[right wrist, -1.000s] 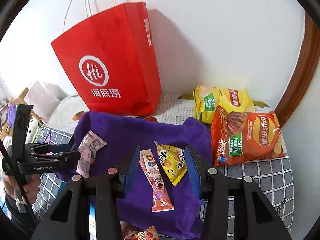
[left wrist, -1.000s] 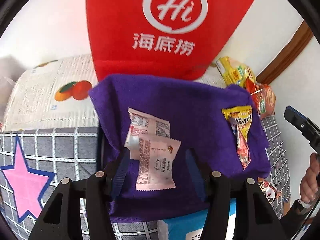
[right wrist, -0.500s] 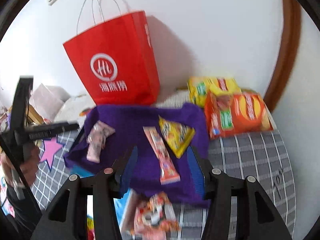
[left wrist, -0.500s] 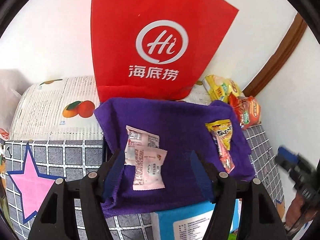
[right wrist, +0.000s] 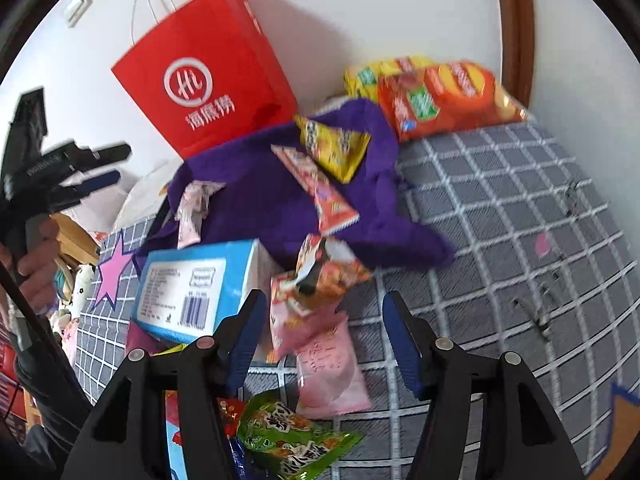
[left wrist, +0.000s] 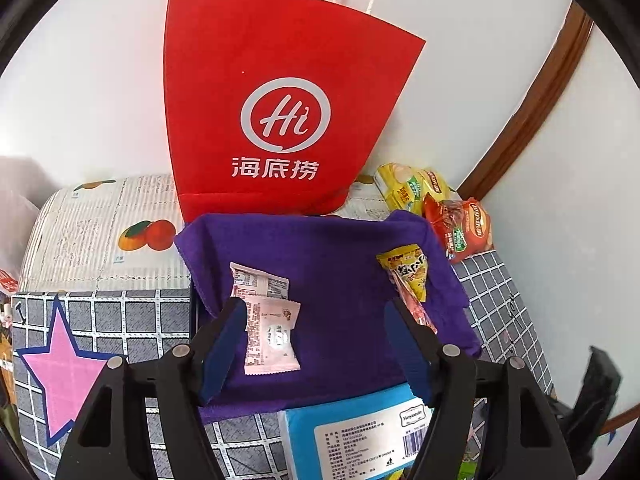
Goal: Organize snacks
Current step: 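Grasp the panda-print snack bag with the right tool while the left tool grasps the pink-yellow bag, then carry the panda bag and pink-yellow bag up over the purple towel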
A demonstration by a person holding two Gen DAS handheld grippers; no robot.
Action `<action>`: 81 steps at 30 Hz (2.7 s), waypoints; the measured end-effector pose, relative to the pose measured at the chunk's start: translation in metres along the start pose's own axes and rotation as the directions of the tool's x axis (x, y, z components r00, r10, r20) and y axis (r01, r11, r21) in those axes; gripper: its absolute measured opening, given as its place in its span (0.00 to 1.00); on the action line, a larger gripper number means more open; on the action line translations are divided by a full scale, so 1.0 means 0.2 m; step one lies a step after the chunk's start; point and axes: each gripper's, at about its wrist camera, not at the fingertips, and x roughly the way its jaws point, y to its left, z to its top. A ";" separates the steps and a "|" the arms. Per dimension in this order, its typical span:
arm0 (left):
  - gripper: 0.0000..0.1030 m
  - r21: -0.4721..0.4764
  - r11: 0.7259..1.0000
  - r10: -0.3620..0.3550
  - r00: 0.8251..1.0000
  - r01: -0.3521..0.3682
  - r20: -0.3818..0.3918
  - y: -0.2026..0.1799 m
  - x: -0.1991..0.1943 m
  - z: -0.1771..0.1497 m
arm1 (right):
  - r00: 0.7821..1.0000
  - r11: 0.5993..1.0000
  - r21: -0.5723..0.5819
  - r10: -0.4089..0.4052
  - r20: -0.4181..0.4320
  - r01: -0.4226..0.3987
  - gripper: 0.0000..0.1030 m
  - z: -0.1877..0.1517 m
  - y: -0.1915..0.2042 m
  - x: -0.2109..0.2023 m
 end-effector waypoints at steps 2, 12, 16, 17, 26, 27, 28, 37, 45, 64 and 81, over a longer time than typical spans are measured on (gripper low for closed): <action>0.67 0.006 1.000 -0.003 1.000 0.003 0.000 0.00 -0.01 0.00 | 1.000 1.000 0.003 -0.005 -0.020 0.005 0.58 -0.02 0.02 0.06; 0.67 -0.013 1.000 -0.014 1.000 0.014 -0.007 0.02 -0.01 0.01 | 0.998 0.999 0.037 -0.012 -0.061 0.015 0.58 0.00 0.02 0.23; 0.67 -0.017 0.999 -0.030 0.999 0.030 -0.014 0.02 0.00 0.01 | 0.998 0.999 0.039 -0.007 -0.065 0.009 0.58 0.01 0.02 0.27; 0.67 -0.016 0.999 -0.029 0.999 0.029 -0.014 0.02 0.00 0.01 | 0.998 0.999 0.037 -0.003 -0.063 0.005 0.58 0.01 0.02 0.28; 0.67 0.001 1.000 -0.028 0.999 0.028 -0.020 0.00 0.00 0.00 | 0.999 0.999 0.037 0.023 -0.031 -0.021 0.45 0.05 0.03 0.29; 0.67 0.003 1.000 -0.026 0.999 0.026 -0.019 -0.01 0.00 0.00 | 0.999 0.999 0.040 0.030 -0.028 -0.029 0.43 0.04 0.03 0.28; 0.67 0.006 1.000 -0.024 1.000 0.024 -0.017 -0.01 -0.01 0.00 | 0.999 0.999 0.044 0.032 -0.023 -0.031 0.43 0.04 0.02 0.26; 0.67 0.049 0.999 -0.006 1.000 0.006 0.001 -0.10 -0.07 -0.02 | 0.996 0.995 0.082 0.051 0.071 -0.057 0.43 -0.03 -0.02 -0.04; 0.67 0.093 0.996 0.016 1.000 -0.016 0.009 -0.21 -0.16 -0.08 | 0.988 0.997 0.037 0.069 0.135 -0.075 0.43 -0.17 -0.01 -0.32; 0.68 0.016 0.999 -0.027 0.988 0.030 -0.152 -0.12 -0.17 -0.70 | 0.985 0.989 0.042 0.138 0.105 -0.143 0.43 -0.46 0.02 -0.38; 0.68 0.090 0.995 0.058 0.978 -0.041 -0.201 -0.24 -0.02 -0.90 | 0.990 0.989 0.084 0.114 0.079 -0.121 0.43 -0.60 -0.08 -0.43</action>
